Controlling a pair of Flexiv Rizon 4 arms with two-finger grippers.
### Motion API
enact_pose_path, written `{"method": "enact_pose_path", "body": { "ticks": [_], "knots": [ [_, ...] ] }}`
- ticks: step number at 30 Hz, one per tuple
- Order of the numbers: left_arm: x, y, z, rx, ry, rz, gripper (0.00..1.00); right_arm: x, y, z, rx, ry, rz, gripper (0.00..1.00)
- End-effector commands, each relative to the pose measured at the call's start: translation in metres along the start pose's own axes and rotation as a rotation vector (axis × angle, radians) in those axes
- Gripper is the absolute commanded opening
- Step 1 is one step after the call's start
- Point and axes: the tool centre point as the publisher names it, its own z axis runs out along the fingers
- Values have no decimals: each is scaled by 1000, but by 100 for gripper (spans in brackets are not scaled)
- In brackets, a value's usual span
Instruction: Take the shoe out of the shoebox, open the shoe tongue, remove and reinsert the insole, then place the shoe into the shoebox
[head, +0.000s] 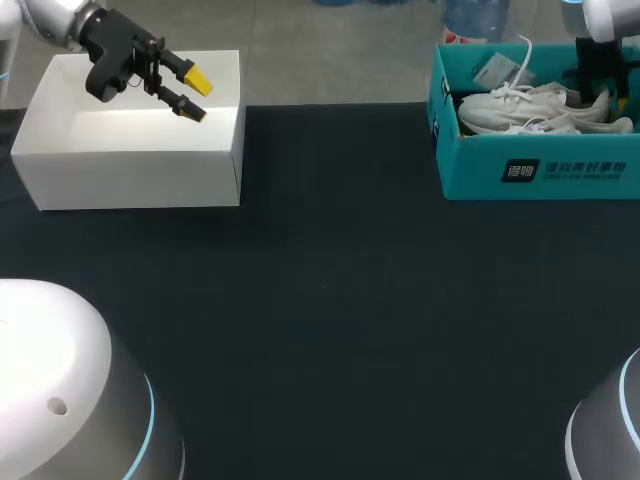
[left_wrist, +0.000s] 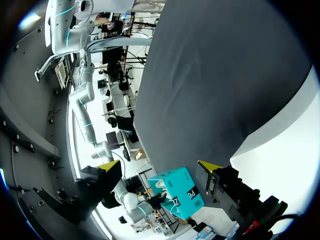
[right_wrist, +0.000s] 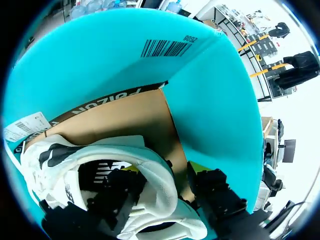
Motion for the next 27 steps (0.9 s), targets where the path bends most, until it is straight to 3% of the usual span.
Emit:
{"method": "enact_pose_path", "body": {
  "ticks": [1, 16, 27],
  "knots": [
    [-1, 0, 0, 2, 4, 0, 100, -13, -11, -30, -21, 26, 23, 100],
    [-1, 0, 0, 2, 4, 0, 100, -29, -28, -109, -135, 145, 66, 100],
    [-1, 0, 0, 2, 4, 0, 100, -21, -63, -155, -220, 242, -41, 100]
  ]
}}
